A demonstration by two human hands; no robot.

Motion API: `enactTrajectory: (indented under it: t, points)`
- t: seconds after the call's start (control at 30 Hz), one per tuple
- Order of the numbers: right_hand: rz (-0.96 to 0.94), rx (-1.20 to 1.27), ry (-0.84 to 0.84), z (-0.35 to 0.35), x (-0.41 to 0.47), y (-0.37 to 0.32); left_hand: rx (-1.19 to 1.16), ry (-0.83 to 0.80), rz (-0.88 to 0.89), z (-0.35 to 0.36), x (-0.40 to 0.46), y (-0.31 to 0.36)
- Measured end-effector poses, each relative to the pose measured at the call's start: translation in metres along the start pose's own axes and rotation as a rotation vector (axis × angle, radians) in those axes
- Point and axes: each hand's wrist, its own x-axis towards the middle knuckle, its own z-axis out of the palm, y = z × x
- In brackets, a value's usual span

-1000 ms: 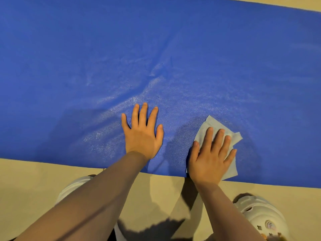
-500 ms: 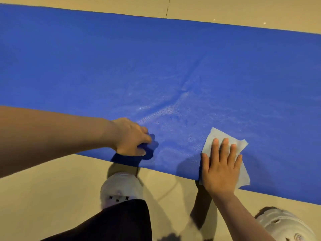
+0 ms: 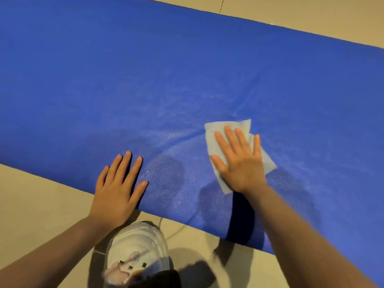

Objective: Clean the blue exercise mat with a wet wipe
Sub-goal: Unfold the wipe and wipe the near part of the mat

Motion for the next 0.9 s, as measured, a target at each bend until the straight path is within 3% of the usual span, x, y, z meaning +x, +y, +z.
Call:
enactTrajectory:
  t: [0.13, 0.23, 0.33, 0.5, 0.63, 0.7, 0.83, 0.9]
  points:
    - [0.559, 0.035, -0.167, -0.032, -0.015, 0.087, -0.007, 0.005, -0.012, 0.006, -0.003, 0.003]
    - [0.735, -0.02, -0.07, -0.024, -0.022, 0.078, 0.004, -0.006, -0.017, 0.004, -0.001, 0.003]
    - [0.613, -0.026, 0.015, -0.007, -0.023, 0.01, -0.021, -0.022, -0.041, 0.004, -0.002, 0.007]
    - [0.056, 0.064, -0.116, 0.0, -0.051, -0.112, -0.056, -0.046, -0.066, 0.002, -0.002, 0.009]
    - [-0.148, 0.075, -0.136, -0.005, -0.074, -0.107, -0.095, -0.053, -0.082, -0.001, -0.001, 0.01]
    - [-0.04, 0.058, -0.111, -0.008, -0.083, -0.07, -0.109, -0.066, -0.09, -0.001, -0.002, 0.009]
    - [0.455, -0.008, -0.129, -0.021, -0.091, 0.024, -0.107, -0.057, -0.077, 0.0, -0.002, 0.007]
    - [0.648, 0.021, -0.132, -0.028, -0.094, 0.034, -0.107, -0.052, -0.082, 0.001, -0.002, 0.007]
